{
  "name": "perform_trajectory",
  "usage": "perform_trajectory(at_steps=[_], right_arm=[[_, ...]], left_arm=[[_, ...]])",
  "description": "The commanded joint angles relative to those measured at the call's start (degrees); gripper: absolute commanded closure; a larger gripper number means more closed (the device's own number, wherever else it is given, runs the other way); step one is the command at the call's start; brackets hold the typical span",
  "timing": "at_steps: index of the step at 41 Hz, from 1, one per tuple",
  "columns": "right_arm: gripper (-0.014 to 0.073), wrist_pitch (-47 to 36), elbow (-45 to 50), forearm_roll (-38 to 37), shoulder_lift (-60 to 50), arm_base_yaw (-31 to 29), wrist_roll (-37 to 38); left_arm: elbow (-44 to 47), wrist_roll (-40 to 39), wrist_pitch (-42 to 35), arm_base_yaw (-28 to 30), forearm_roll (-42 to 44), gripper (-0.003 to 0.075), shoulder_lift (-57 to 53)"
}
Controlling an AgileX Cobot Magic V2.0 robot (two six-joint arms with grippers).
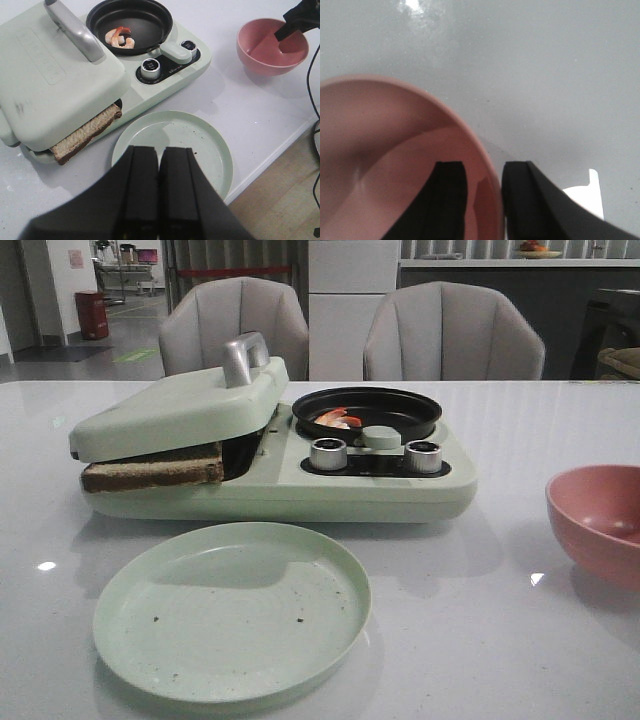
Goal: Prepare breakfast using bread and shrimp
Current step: 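Set the empty pink bowl back on the table with the right gripper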
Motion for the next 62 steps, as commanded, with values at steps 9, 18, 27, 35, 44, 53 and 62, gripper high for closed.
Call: perform_trajectory(at_steps=[9, 18, 27, 35, 44, 53, 62], right_arm=[[0.0186, 0.09, -1.53, -0.67, -9.38, 1.12, -1.28], [0.0187, 4.83, -1.48, -2.48, -21.91, 7.91, -3.4], [0.0186, 14.37, -1.36, -3.66, -32.62, 14.76, -3.3], [0.0186, 25.04, -0.45, -11.46, -40.68, 15.2, 2.82], [0.0186, 28.68, 4.0, -14.5, -50.81, 15.2, 6.84], [0.0218, 28.74, 7.99, -14.32, -57.63, 15.2, 6.84], [0.0539, 29.12, 8.64, -14.32, -58.88, 15.2, 6.84]], left_arm=[[-1.63, -0.17, -3.58, -0.52, -1.59, 0.0621, -0.2], [-1.63, -0.17, -3.58, -0.52, -1.59, 0.0621, -0.2], [-1.63, -0.17, -3.58, -0.52, -1.59, 0.0621, -0.2], [-1.63, -0.17, -3.58, -0.52, -1.59, 0.0621, -0.2], [-1.36, -0.17, -3.58, -0.52, -1.59, 0.0621, -0.2], [-0.45, -0.17, -3.95, -0.52, -1.84, 0.0621, -0.2], [0.31, -0.17, -4.11, -0.52, -1.84, 0.0621, -0.2]])
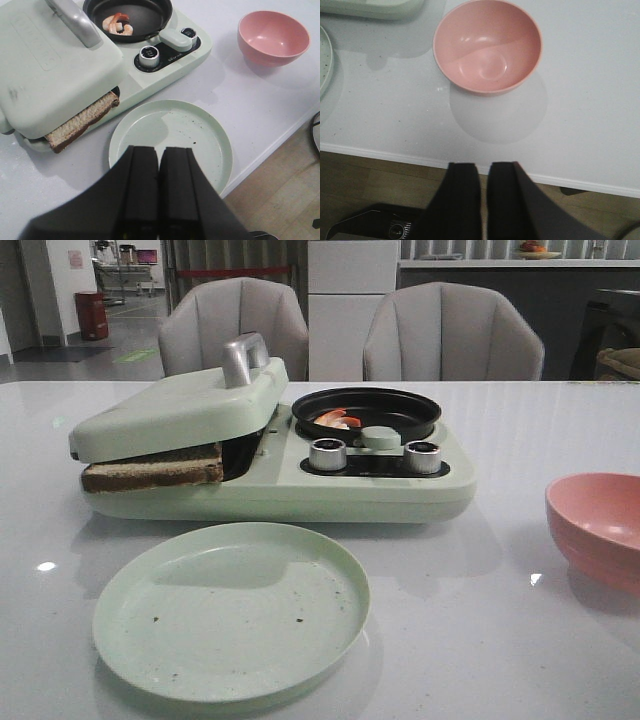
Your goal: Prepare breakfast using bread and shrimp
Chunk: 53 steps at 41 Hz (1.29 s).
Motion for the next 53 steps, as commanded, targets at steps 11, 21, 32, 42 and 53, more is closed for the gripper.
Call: perform_trajectory(at_steps=[11, 21, 32, 42, 53], right_arm=[[0.0573, -4.31, -1.4, -0.52, 0.06, 0.1, -0.06], [0.0573, -4.04, -1.4, -0.52, 0.06, 0.1, -0.06], [0.0573, -4.04, -1.4, -0.52, 0.06, 0.1, -0.06], [0.0573, -4.04, -1.4, -0.52, 0.06, 0.1, -0.06], [0.0573, -3.94, -1.4, -0.52, 0.06, 0.1, -0.06]], left_arm=[[-1.6, -18.78, -6.79, 2.88, 13.93, 0.062, -0.2], [-1.6, -21.01, -5.64, 6.41, 16.56, 0.0621, -0.2], [-1.6, -21.01, -5.64, 6.41, 16.56, 0.0621, -0.2], [-1.49, -19.62, -6.88, 6.41, 19.43, 0.0621, -0.2], [10.15, -19.4, -20.4, 15.62, 25.47, 0.0621, -9.67]])
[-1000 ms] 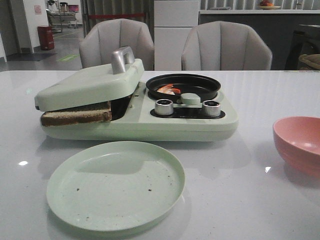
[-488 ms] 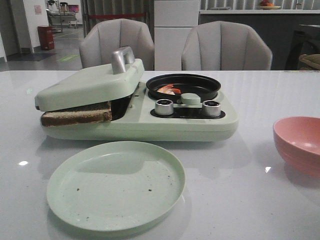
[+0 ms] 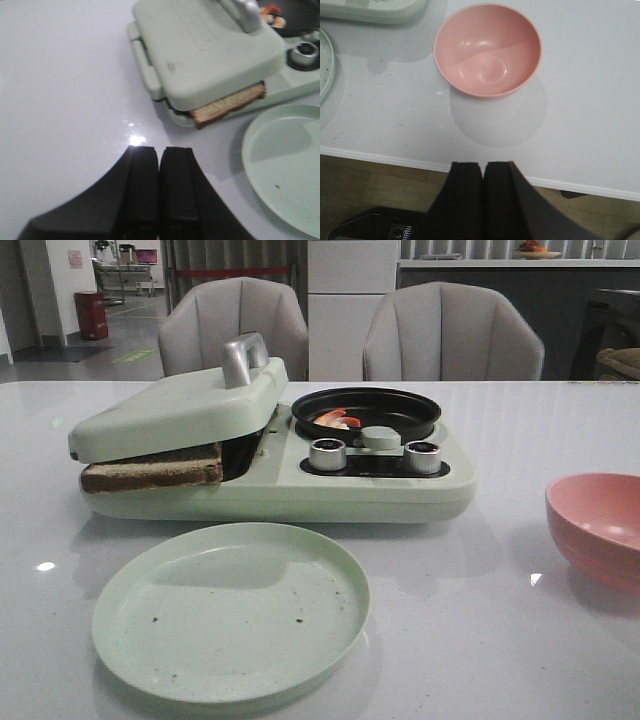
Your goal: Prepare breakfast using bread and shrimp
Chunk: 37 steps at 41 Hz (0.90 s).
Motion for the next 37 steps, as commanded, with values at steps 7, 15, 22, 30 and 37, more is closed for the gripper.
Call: perform_trajectory(at_steps=[7, 15, 22, 30, 37], right_arm=[[0.0573, -3.49, -1.4, -0.52, 0.29, 0.1, -0.19], [0.0573, -3.49, -1.4, -0.52, 0.29, 0.1, -0.19], [0.0573, -3.49, -1.4, -0.52, 0.29, 0.1, -0.19], [0.0573, -3.49, -1.4, -0.52, 0.29, 0.1, -0.19], [0.0573, -3.5, -1.4, -0.52, 0.35, 0.1, -0.19]], left_arm=[[15.2, 0.04, -20.36, 7.76, -1.8, 0.0621, -12.95], [28.16, -0.06, -29.74, 9.89, -5.21, 0.0621, -23.89], [35.35, -0.06, -32.95, 10.27, -6.54, 0.0621, -31.81], [37.86, -0.06, -31.19, 10.27, -6.68, 0.0621, -38.79], [37.86, -0.06, -32.0, 10.27, -6.68, 0.0621, -43.58]])
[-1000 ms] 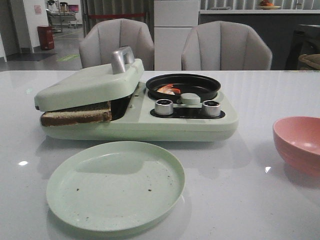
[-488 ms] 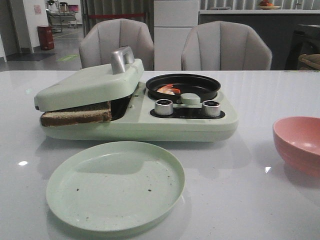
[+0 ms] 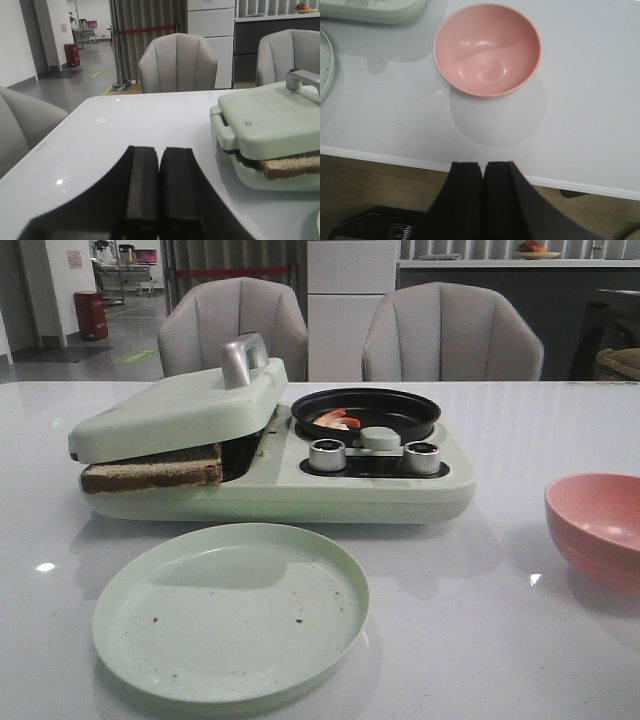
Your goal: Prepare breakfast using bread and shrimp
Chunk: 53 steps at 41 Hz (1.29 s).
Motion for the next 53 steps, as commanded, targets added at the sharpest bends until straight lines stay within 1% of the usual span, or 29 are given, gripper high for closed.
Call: perform_trajectory(at_steps=[1, 5, 21, 27, 29, 39, 53], right_arm=[[0.0573, -3.25, -1.4, -0.52, 0.35, 0.1, -0.19], [0.0573, -3.18, -1.4, -0.52, 0.29, 0.1, -0.19], [0.0573, -3.24, -1.4, -0.52, 0.29, 0.1, -0.19], [0.0573, -3.24, -1.4, -0.52, 0.29, 0.1, -0.19], [0.0573, -3.24, -1.4, -0.52, 0.29, 0.1, -0.19], [0.0573, -3.24, -1.4, -0.52, 0.29, 0.1, -0.19], [0.0573, -3.24, -1.4, -0.52, 0.29, 0.1, -0.19]], left_arm=[[0.37, -0.11, -5.33, -0.12, -0.63, 0.0621, -0.87], [0.37, -0.11, -5.33, -1.19, -0.63, 0.0621, -0.87], [0.37, -0.3, -5.05, -1.18, -0.26, 0.062, -1.26], [0.37, -5.57, -5.05, -1.29, 5.15, 0.062, -1.26], [0.37, -6.35, -5.05, -1.54, 5.58, 0.062, -1.26], [0.37, -6.35, -5.05, -3.21, 5.94, 0.0621, -1.26], [0.37, -6.35, -5.05, -3.25, 5.83, 0.0621, -1.26]])
